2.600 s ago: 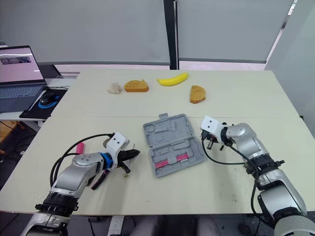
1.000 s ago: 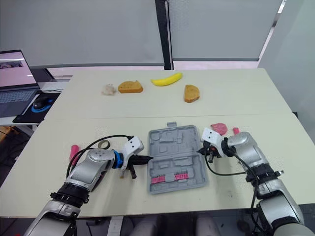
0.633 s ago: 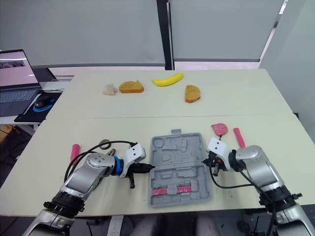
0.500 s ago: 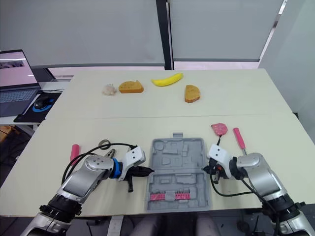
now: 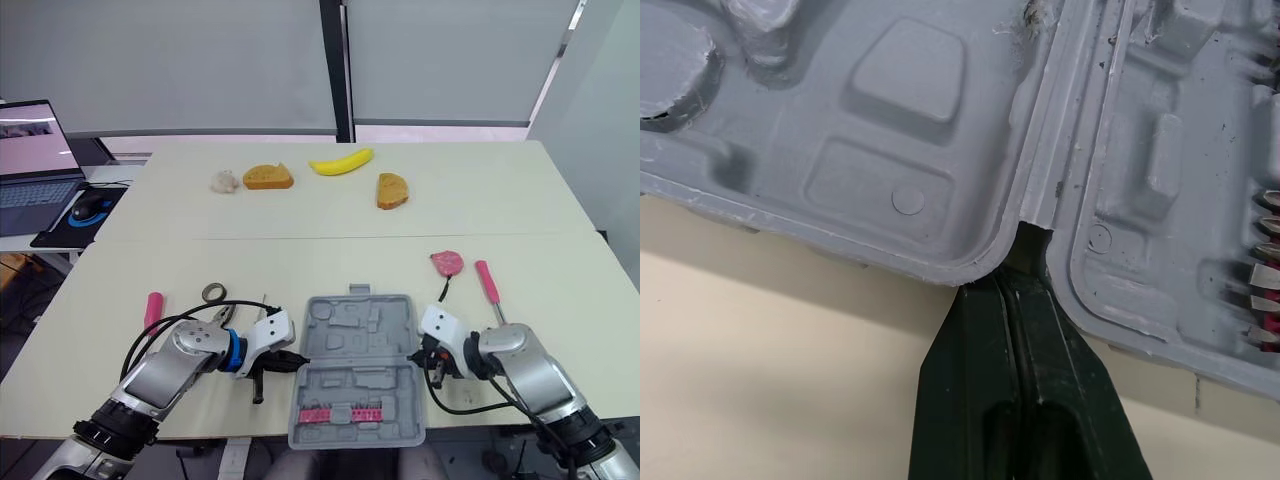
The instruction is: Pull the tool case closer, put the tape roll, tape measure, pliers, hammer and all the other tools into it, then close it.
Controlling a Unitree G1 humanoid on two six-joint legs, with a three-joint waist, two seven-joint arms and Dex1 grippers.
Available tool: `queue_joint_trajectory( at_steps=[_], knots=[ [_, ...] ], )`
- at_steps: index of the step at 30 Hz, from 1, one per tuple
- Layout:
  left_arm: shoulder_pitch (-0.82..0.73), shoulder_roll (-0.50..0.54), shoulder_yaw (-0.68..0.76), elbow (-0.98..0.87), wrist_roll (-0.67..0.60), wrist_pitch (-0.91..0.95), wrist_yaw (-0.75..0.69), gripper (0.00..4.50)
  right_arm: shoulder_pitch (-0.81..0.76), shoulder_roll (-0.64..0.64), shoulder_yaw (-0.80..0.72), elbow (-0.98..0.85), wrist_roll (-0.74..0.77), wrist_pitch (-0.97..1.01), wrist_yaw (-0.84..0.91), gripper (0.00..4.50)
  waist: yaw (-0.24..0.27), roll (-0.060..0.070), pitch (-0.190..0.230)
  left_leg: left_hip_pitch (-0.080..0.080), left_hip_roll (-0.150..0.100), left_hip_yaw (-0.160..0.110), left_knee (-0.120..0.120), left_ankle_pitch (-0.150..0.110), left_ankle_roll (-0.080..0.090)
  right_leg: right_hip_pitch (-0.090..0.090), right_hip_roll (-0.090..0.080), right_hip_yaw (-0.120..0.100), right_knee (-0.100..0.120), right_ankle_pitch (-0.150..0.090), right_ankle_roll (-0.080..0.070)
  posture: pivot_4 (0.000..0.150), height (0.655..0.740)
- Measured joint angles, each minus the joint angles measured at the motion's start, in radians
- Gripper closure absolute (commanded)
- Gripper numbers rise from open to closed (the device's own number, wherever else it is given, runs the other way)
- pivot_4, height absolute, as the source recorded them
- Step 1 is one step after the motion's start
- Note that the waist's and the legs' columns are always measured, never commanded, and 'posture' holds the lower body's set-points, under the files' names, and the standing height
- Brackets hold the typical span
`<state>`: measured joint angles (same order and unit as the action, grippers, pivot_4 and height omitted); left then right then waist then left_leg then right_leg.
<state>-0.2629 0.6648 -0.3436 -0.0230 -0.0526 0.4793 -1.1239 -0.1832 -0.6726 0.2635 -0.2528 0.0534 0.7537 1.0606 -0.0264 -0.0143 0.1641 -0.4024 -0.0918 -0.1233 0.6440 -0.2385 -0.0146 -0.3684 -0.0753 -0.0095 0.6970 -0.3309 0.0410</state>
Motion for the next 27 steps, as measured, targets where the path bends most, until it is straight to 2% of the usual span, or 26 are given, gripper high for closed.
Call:
queue_joint_trajectory(
  at_steps=[27],
  knots=[
    [0.043, 0.036, -0.003, -0.055, -0.017, 0.035, -0.026, 4.50, 0.027, -0.061, 0.057, -0.035, 0.049, -0.012, 0.000, 4.49, 0.000, 0.000, 0.000, 0.000, 0.000, 0.000, 0.000, 0.000, 0.000, 0.000, 0.000, 0.000, 0.000, 0.000, 0.000, 0.150, 0.7361]
  ],
)
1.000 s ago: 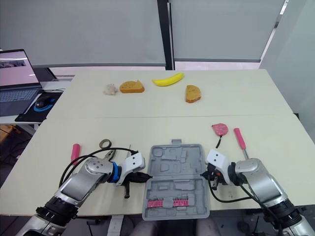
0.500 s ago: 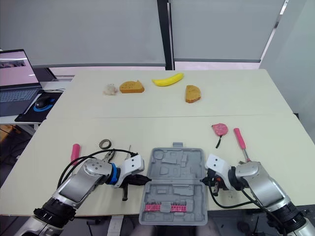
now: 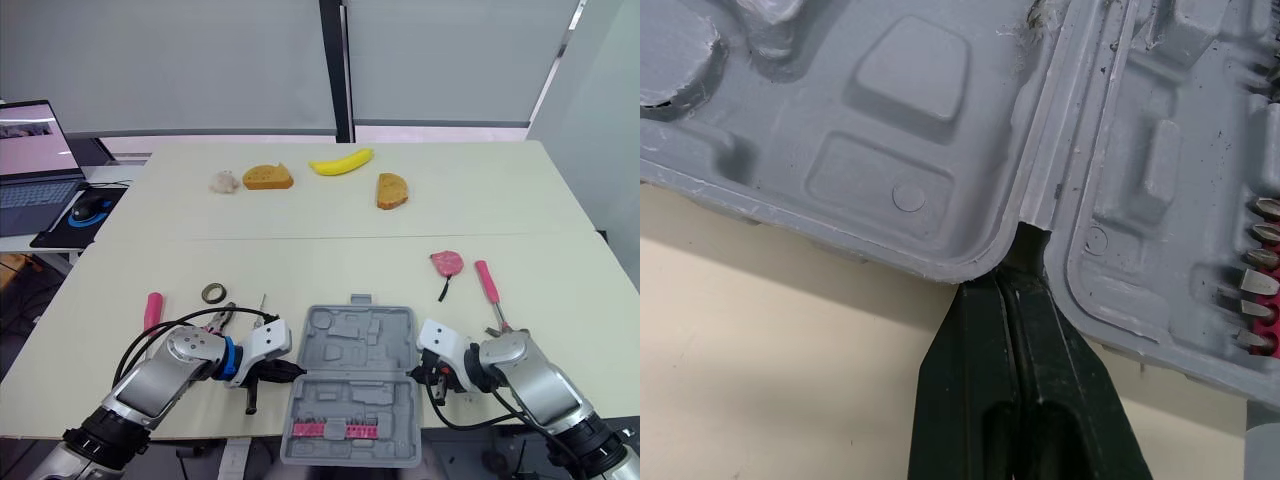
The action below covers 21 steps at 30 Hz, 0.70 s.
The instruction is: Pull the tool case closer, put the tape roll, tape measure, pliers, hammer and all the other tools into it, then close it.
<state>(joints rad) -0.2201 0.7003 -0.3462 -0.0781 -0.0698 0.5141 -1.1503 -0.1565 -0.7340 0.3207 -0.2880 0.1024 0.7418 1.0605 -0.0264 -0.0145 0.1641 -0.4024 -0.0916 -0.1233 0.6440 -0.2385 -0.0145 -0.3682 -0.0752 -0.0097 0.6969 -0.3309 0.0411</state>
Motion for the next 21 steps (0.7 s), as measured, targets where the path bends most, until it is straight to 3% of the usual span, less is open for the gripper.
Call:
queue_joint_trajectory(
  at_steps=[21],
  knots=[
    [0.003, 0.022, -0.001, -0.001, -0.003, -0.004, -0.017, 4.50, -0.001, 0.000, 0.016, 0.028, 0.001, -0.017, -0.018, 4.49, 0.000, 0.000, 0.000, 0.000, 0.000, 0.000, 0.000, 0.000, 0.000, 0.000, 0.000, 0.000, 0.000, 0.000, 0.000, 0.150, 0.7361]
  ],
)
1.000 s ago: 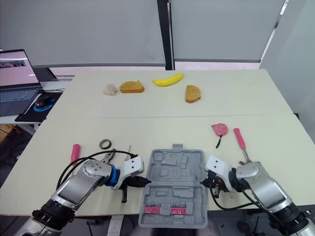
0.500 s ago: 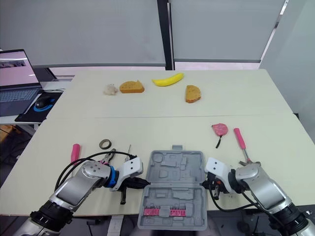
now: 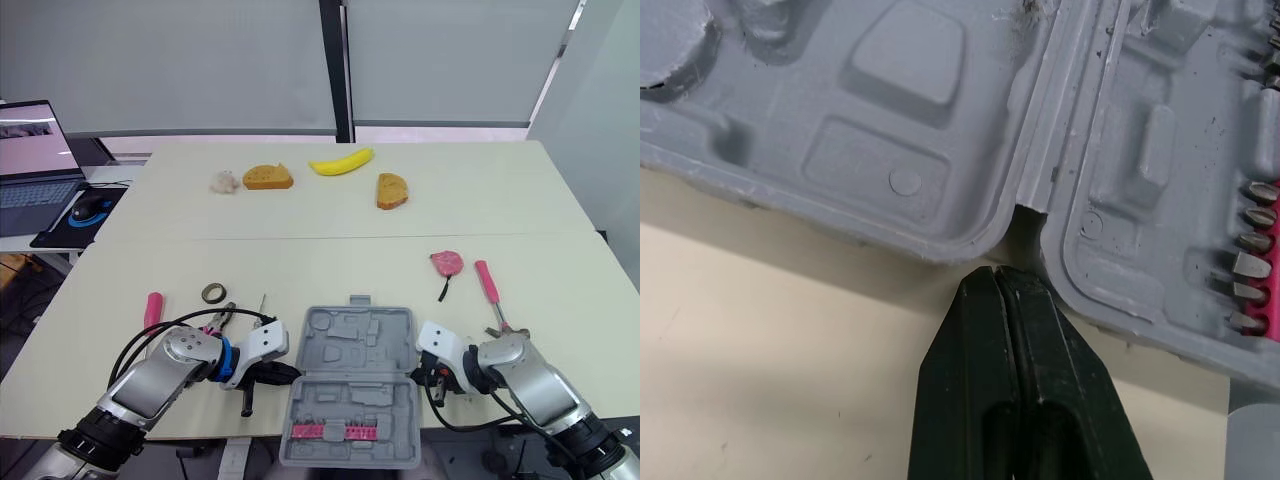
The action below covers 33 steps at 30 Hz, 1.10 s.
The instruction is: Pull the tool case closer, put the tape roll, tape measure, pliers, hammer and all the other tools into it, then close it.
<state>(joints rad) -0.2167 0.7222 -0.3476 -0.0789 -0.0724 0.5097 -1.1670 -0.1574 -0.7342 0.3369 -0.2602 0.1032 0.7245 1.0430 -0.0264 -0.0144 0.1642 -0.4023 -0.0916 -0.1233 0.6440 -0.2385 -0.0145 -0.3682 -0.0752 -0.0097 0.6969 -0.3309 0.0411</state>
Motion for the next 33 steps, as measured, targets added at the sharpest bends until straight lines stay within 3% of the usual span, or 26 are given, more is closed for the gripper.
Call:
queue_joint_trajectory(
  at_steps=[11, 15, 25, 28, 31, 33],
  knots=[
    [-0.006, 0.005, -0.001, 0.023, 0.004, -0.027, -0.003, 4.50, -0.011, -0.001, -0.001, 0.027, -0.001, -0.022, -0.016, 4.49, 0.000, 0.000, 0.000, 0.000, 0.000, 0.000, 0.000, 0.000, 0.000, 0.000, 0.000, 0.000, 0.000, 0.000, 0.000, 0.150, 0.7361],
    [-0.011, 0.062, 0.026, 0.060, -0.004, -0.060, -0.015, 4.50, 0.035, -0.044, -0.060, 0.020, 0.020, -0.035, -0.024, 4.49, 0.001, 0.000, 0.000, 0.000, 0.000, 0.000, 0.000, 0.000, 0.000, 0.000, 0.000, 0.000, 0.000, 0.000, 0.000, 0.150, 0.7361],
    [0.029, 0.133, 0.444, 0.139, -0.195, -0.157, 0.016, 4.50, 0.272, -0.130, -0.419, -0.092, 0.023, -0.310, -0.117, 4.49, 0.000, 0.000, 0.000, 0.000, 0.001, 0.000, 0.000, 0.000, 0.000, 0.000, 0.000, 0.000, -0.001, 0.000, 0.000, 0.150, 0.7361],
    [0.099, 0.160, 0.592, 0.266, -0.201, -0.242, 0.068, 3.96, 0.363, -0.137, -0.575, -0.104, 0.047, -0.348, -0.115, 4.50, -0.001, 0.000, 0.000, 0.000, 0.001, 0.001, -0.001, 0.000, 0.000, 0.000, 0.000, 0.000, -0.001, 0.000, 0.000, 0.150, 0.7361],
    [0.145, 0.181, 0.693, 0.366, -0.206, -0.286, 0.089, 2.95, 0.403, -0.144, -0.697, -0.111, 0.079, -0.374, -0.100, 4.50, 0.003, -0.001, 0.000, 0.001, 0.001, 0.000, -0.001, 0.000, 0.000, 0.000, 0.000, -0.001, -0.001, 0.000, 0.000, 0.150, 0.7361],
    [0.180, 0.180, 0.740, 0.404, -0.220, -0.328, 0.102, 2.32, 0.426, -0.145, -0.748, -0.111, 0.102, -0.391, -0.080, 4.04, 0.009, -0.001, 0.000, 0.002, 0.001, 0.000, -0.001, 0.000, 0.000, -0.001, 0.000, -0.001, -0.002, 0.000, 0.000, 0.150, 0.7361]
  ],
)
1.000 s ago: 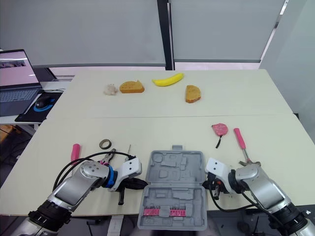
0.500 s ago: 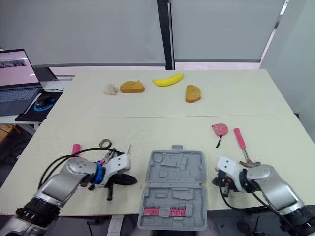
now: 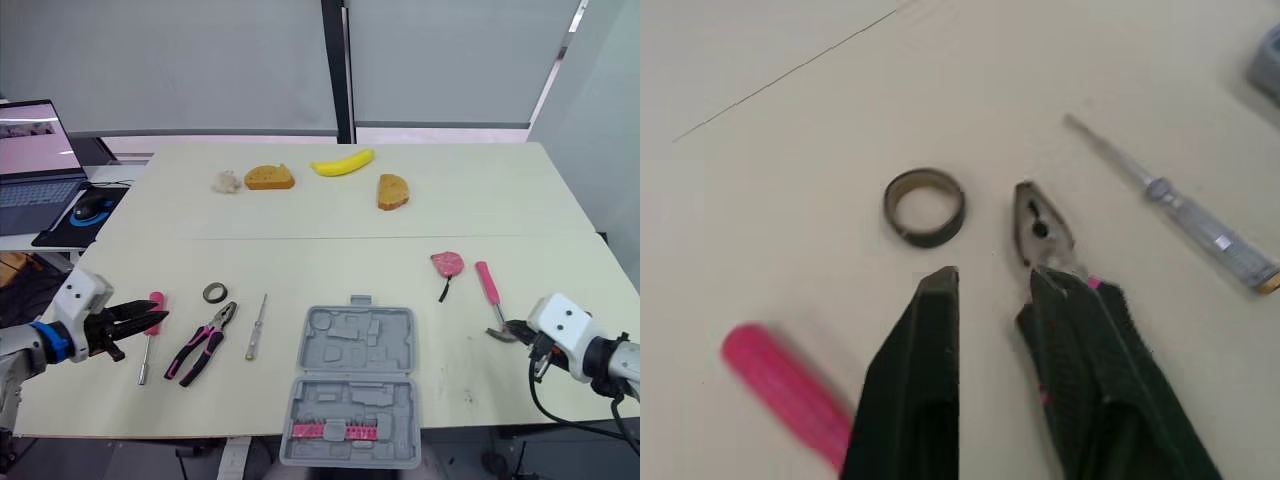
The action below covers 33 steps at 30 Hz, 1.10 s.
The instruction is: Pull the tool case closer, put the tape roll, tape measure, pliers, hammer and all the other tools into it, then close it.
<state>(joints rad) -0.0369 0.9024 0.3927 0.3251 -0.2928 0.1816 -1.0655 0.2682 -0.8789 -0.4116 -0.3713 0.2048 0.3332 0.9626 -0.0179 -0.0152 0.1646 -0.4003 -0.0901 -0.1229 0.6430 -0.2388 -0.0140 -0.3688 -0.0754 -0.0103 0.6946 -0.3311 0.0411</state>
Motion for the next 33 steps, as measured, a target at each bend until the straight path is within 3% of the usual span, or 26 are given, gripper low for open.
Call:
queue_joint_trajectory(
  at_steps=[7, 13, 16, 23, 33],
  knots=[
    [0.226, -0.012, 0.208, 0.140, -0.027, -0.089, 0.051, 0.02, 0.127, 0.011, -0.157, 0.011, 0.073, -0.029, 0.075, 2.52, 0.008, -0.001, -0.001, 0.000, 0.001, 0.001, -0.002, -0.001, 0.002, 0.000, -0.001, 0.000, -0.006, 0.000, 0.000, 0.150, 0.7361],
    [0.379, -0.082, 0.263, 0.045, -0.086, -0.048, 0.052, 0.00, 0.144, -0.004, -0.177, 0.047, 0.092, -0.035, 0.106, 1.07, 0.020, -0.003, -0.002, 0.000, 0.007, 0.005, -0.002, -0.002, 0.003, 0.002, 0.000, -0.001, -0.013, 0.002, -0.003, 0.150, 0.7361],
    [0.425, -0.106, 0.263, -0.040, -0.110, -0.012, 0.052, 0.00, 0.143, -0.017, -0.178, 0.061, 0.093, -0.037, 0.110, 0.07, 0.027, -0.004, -0.003, 0.000, 0.010, 0.008, -0.001, -0.002, 0.003, 0.003, 0.003, -0.001, -0.014, 0.003, -0.004, 0.150, 0.7361],
    [0.450, -0.138, 0.263, -0.202, -0.157, 0.064, 0.078, 0.00, 0.119, -0.016, -0.171, 0.082, 0.093, -0.041, 0.106, 0.07, 0.027, -0.003, -0.003, 0.000, 0.012, 0.010, -0.002, -0.002, 0.003, 0.003, 0.004, 0.000, -0.014, 0.003, -0.006, 0.150, 0.7361],
    [0.466, -0.153, 0.263, -0.240, -0.158, 0.074, 0.120, 0.00, 0.069, -0.020, -0.108, 0.125, 0.082, -0.080, 0.105, 0.07, 0.021, -0.003, -0.003, 0.000, 0.013, 0.012, -0.002, -0.003, 0.004, 0.002, 0.005, 0.001, -0.014, 0.004, -0.006, 0.150, 0.7361]
  ],
)
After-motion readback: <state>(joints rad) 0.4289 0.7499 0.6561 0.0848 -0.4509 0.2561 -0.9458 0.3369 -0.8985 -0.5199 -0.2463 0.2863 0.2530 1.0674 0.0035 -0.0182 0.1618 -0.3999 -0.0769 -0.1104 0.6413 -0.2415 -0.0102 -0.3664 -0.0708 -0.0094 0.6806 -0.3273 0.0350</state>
